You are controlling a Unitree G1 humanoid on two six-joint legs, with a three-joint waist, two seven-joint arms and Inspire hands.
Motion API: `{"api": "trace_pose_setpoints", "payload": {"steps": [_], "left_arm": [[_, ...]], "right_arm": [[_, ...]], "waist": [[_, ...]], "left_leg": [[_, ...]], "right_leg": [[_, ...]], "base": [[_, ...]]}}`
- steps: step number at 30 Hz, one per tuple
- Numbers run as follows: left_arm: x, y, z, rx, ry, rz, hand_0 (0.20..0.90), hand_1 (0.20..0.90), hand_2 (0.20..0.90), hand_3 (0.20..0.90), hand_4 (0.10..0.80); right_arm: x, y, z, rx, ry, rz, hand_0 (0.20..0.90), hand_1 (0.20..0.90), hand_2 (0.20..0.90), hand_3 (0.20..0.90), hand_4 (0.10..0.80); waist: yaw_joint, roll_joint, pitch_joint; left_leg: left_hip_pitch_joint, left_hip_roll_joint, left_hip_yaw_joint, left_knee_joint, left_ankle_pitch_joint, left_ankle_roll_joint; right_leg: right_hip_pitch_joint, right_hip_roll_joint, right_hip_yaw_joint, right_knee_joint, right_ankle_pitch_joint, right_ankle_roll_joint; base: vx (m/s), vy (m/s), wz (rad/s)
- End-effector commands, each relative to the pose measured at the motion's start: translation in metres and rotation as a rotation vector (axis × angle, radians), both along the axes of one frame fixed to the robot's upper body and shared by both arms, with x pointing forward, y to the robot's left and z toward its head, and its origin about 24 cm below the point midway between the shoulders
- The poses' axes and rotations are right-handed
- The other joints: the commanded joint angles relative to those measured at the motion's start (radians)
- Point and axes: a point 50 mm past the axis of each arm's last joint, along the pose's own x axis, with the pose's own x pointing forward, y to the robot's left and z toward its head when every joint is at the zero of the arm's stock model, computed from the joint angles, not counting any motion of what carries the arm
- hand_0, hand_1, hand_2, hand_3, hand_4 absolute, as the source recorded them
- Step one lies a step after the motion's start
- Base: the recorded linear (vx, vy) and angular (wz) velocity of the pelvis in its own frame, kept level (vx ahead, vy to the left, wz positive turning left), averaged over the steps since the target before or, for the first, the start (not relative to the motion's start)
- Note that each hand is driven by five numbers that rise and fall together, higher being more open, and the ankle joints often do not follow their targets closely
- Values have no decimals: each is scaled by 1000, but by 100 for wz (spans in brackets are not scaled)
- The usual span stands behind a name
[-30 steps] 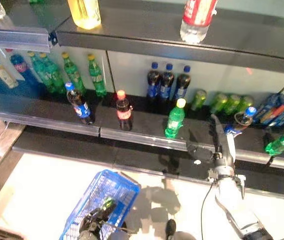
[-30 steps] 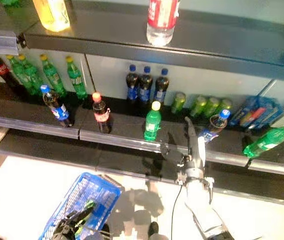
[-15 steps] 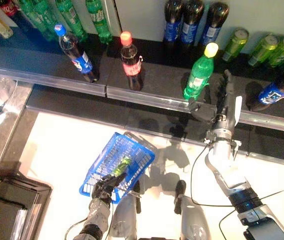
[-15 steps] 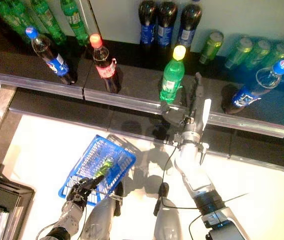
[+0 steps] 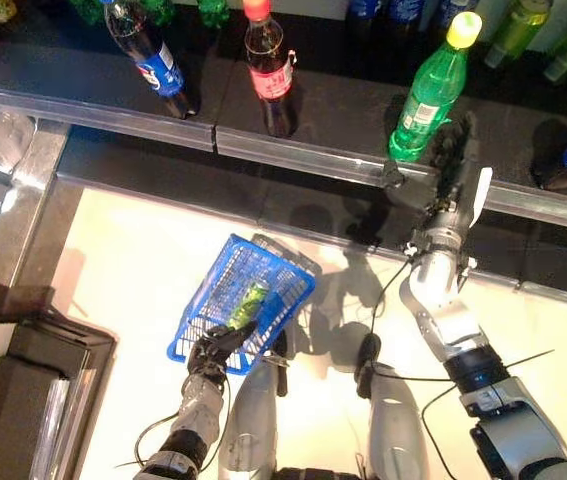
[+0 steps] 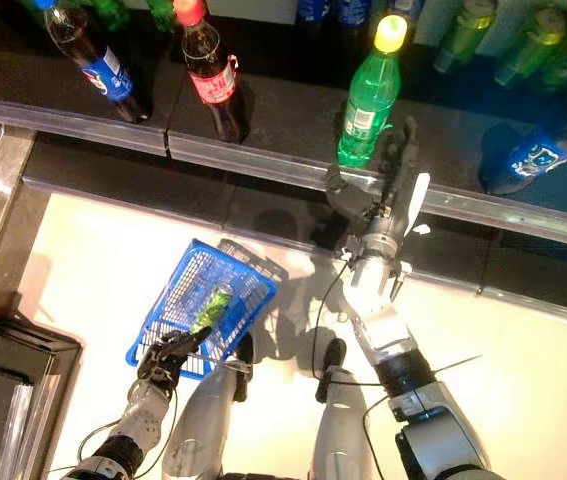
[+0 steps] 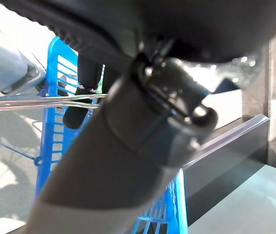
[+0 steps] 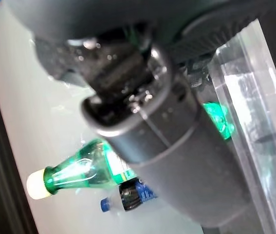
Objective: Pick up the drink and place into the basket.
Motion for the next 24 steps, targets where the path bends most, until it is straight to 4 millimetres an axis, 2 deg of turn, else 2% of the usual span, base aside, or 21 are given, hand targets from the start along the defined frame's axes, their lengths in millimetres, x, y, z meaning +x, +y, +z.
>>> {"api": "trace_pose_setpoints", "payload": {"steps": [1,14,23,24], "left_arm": [[-52,17,-28,71,146,-10,300,300,300,200,100],[-36,13,-16,61,71,-31,300,300,300,200,100],[-39,17,-14,57,52,-35,300,300,300,200,100],[-39,17,-14,56,52,-37,300,300,300,200,100]], "right_arm": [[-4,-4,80,64,-313,-10,900,900,900,900,800],[1,-20,120,93,-388,-117,900,900,900,900,800],[4,-31,130,175,-392,-86,900,900,900,900,800],[4,-31,132,178,-394,-78,667,667,667,628,528]], "waist": [[13,-17,-5],[38,-15,-5],[52,-20,-5],[54,-19,-5]], "left_leg": [[-69,11,-48,45,107,-32],[-135,-5,-44,55,76,-14],[-161,-11,-50,93,52,-4],[-164,-12,-52,95,51,-3]], "right_leg": [[33,-19,39,-49,25,1],[-48,-17,36,-20,26,6],[-71,-21,35,17,13,3],[-74,-22,36,20,12,2]], "base": [[0,0,0],[2,-2,2],[14,-4,3],[11,6,4]]}}
